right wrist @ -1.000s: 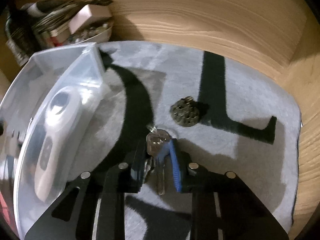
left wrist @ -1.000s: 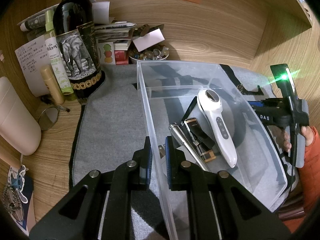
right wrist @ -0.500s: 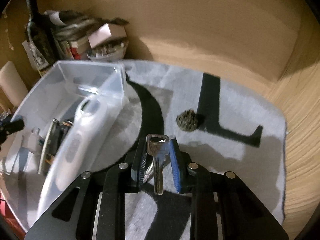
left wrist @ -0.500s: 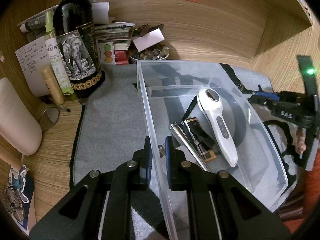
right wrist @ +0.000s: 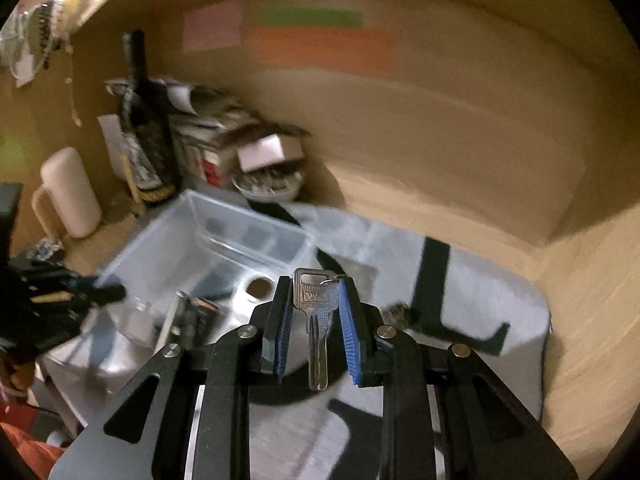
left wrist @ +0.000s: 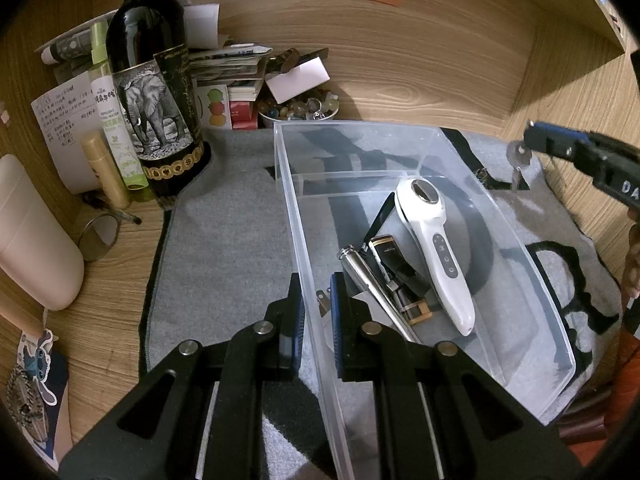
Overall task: Organize rigid objects
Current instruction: 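Carry the keys into the box and release them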
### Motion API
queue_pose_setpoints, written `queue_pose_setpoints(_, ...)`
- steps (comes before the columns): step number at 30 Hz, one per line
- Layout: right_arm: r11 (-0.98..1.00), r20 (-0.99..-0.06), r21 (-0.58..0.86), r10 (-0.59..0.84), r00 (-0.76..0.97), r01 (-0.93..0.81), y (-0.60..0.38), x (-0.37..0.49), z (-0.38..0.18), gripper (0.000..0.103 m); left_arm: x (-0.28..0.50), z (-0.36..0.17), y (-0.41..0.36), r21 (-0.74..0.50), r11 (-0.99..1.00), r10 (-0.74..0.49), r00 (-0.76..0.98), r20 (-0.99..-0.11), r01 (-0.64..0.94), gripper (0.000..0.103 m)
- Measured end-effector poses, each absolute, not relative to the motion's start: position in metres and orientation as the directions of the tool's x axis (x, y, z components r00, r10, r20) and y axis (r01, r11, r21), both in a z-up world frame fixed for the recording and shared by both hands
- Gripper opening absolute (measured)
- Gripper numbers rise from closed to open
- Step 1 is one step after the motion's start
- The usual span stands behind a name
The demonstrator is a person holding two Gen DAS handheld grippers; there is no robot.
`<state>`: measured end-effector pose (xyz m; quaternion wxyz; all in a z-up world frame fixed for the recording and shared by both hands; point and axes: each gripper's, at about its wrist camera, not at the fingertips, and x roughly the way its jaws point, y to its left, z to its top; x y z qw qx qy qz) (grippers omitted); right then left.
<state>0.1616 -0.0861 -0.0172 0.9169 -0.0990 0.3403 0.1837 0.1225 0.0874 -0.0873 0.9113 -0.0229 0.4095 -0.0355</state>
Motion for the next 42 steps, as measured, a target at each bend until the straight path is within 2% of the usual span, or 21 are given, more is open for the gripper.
queue_pose_setpoints(12,0.843,-0.649,-0.068,0.369,0.665,-0.534,-0.033,0.155,-0.014,0.021,0.122,-0.086,0.088,-0.077,0.996,-0.090,0.663,-0.744,0.049,0.010)
queue_pose_setpoints(25,0.792,-0.782,-0.045,0.351,0.515,-0.609,0.005,0.169,-0.067,0.018,0.123,-0.086,0.088,-0.081,0.996,-0.093,0.662,-0.744,0.049,0.010)
queue_pose_setpoints(32,0.790,-0.807,-0.038,0.337,0.486,-0.612,0.003,0.171,-0.072,0.019,0.124,-0.086,0.087,-0.080,0.996,-0.092,0.662,-0.744,0.049,0.010)
queue_pose_setpoints(34,0.793,-0.804,-0.039,0.336,0.491,-0.608,0.002,0.171,-0.070,0.027,0.123,-0.086,0.088,-0.080,0.996,-0.093,0.662,-0.743,0.049,0.010)
queue_pose_setpoints(36,0.800,-0.792,-0.048,0.334,0.511,-0.598,-0.002,0.170,-0.066,0.045,0.123,-0.086,0.088,-0.081,0.995,-0.093,0.662,-0.743,0.048,0.010)
queue_pose_setpoints(37,0.807,-0.781,-0.055,0.332,0.529,-0.588,-0.005,0.168,-0.062,0.049,0.123,-0.086,0.088,-0.081,0.996,-0.093,0.662,-0.743,0.048,0.010)
queue_pose_setpoints(39,0.818,-0.762,-0.061,0.332,0.556,-0.572,-0.011,0.167,-0.055,0.066,0.123,-0.086,0.088,-0.080,0.996,-0.092,0.663,-0.743,0.048,0.010)
queue_pose_setpoints(42,0.839,-0.738,-0.071,0.320,0.595,-0.540,-0.021,0.169,-0.046,0.080,0.123,-0.086,0.088,-0.082,0.995,-0.093,0.662,-0.744,0.048,0.010)
